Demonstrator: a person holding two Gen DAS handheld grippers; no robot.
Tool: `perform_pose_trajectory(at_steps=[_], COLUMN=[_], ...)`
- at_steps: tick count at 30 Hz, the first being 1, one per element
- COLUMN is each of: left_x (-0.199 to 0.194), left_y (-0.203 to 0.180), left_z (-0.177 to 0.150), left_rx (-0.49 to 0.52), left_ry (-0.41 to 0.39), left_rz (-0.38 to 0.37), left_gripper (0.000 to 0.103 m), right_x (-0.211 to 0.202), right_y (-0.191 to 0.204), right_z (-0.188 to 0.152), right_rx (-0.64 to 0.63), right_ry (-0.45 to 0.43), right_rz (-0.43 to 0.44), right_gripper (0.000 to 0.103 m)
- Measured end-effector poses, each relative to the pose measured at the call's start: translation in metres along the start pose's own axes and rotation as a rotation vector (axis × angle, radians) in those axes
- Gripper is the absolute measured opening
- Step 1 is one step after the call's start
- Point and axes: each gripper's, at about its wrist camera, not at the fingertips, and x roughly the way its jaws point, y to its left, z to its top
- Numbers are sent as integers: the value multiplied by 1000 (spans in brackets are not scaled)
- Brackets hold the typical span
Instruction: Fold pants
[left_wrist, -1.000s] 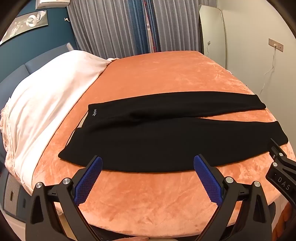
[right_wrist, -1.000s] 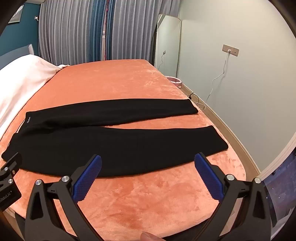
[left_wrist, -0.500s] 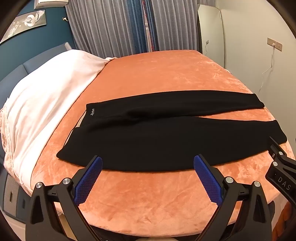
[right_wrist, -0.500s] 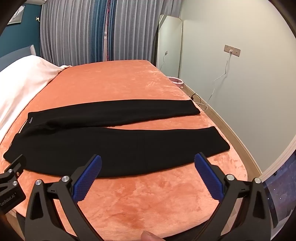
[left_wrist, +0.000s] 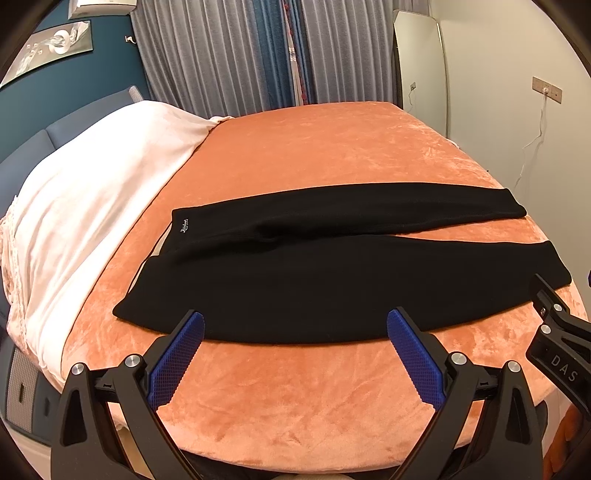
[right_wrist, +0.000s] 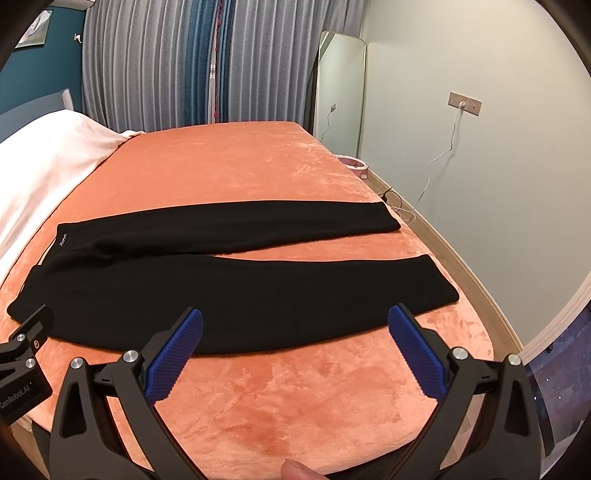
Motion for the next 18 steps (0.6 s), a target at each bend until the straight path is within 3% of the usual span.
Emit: perform_pose_trajectory(at_steps=[18], left_x=[1], left_y=[3], left_z=[-1], left_rx=[-4], left_ry=[0], left_rz=[-1], left_gripper=[98], right_x=[-1], right_y=[0], right_z=[1], right_rx=[0], right_ry=[-2], right_rz=[1], right_gripper=[98])
